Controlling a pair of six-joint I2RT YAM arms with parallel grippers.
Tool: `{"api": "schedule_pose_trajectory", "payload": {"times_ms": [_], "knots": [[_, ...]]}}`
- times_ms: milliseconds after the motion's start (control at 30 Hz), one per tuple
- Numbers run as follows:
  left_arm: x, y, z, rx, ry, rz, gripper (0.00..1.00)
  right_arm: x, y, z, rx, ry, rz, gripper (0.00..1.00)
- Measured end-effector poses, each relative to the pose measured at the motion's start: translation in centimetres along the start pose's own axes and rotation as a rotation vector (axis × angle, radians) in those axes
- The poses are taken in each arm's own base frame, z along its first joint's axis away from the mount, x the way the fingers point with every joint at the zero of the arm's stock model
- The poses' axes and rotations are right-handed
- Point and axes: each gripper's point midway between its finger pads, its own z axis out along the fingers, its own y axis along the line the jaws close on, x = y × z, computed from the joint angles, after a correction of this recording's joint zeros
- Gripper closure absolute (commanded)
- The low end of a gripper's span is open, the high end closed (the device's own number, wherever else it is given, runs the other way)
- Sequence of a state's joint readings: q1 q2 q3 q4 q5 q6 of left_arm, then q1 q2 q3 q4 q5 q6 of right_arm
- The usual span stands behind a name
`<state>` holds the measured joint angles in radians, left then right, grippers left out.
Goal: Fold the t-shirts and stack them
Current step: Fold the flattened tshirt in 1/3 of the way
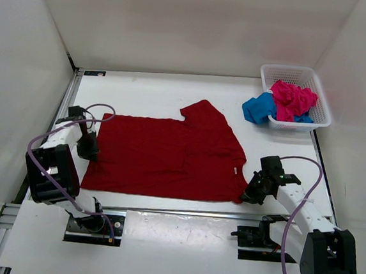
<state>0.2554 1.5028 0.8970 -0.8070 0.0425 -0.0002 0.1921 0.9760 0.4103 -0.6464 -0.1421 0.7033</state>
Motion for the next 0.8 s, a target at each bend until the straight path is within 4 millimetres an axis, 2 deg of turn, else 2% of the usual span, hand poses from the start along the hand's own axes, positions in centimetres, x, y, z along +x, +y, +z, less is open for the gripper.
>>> {"api": "schedule_pose_trajectory", "payload": {"times_ms": [67,167,233,333,467,533,600,633,667,733,767,800], "knots": [[-0.4,0.4,-0.2,-0.004,-0.012,-0.016,0.9,0.0,0.0,0.1,0.001,-0.002,0.003,1.0],[-0.5,0.8,-0.4,-0.008,-0.019,-0.032,0.9,-0.1,-0.1,0.1,0.001,-0.006,0.004,1.0],[-0.5,0.9,-0.4,-0.008,-0.018,-0.035,0.85,-0.1,0.0,0.1,0.001,-0.006,0.004,1.0],[-0.7,0.9,-0.3,-0.008,-0.014,-0.036,0.82,-0.1,-0.1,0.1,0.001,-0.006,0.003,1.0],[-1.5,1.0,-0.1,-0.008,-0.009,-0.037,0.82,-0.1,-0.1,0.2,0.001,-0.006,0.004,1.0],[-1.9,1.0,0.0,-0.008,-0.011,-0.036,0.78,-0.1,0.0,0.1,0.001,-0.006,0.004,0.98],[-2.6,1.1,-0.1,-0.01,-0.022,-0.034,0.65,-0.1,0.0,0.1,0.0,-0.007,0.003,0.88],[-3.1,1.1,-0.1,-0.012,-0.032,-0.033,0.46,-0.1,0.0,0.1,-0.001,-0.008,0.003,0.79],[-3.4,1.2,-0.2,-0.014,-0.041,-0.028,0.37,-0.1,0.0,0.2,-0.002,-0.008,0.004,0.74],[-3.8,1.2,-0.3,-0.018,-0.055,-0.031,0.24,-0.2,0.3,0.1,-0.015,-0.01,0.002,0.61],[-3.9,1.3,-0.3,-0.021,-0.058,-0.033,0.17,-0.2,0.4,0.1,-0.024,-0.01,0.003,0.59],[-3.8,1.4,-0.4,-0.029,-0.058,-0.032,0.14,-0.3,0.6,0.0,-0.03,-0.014,0.0,0.55]]}}
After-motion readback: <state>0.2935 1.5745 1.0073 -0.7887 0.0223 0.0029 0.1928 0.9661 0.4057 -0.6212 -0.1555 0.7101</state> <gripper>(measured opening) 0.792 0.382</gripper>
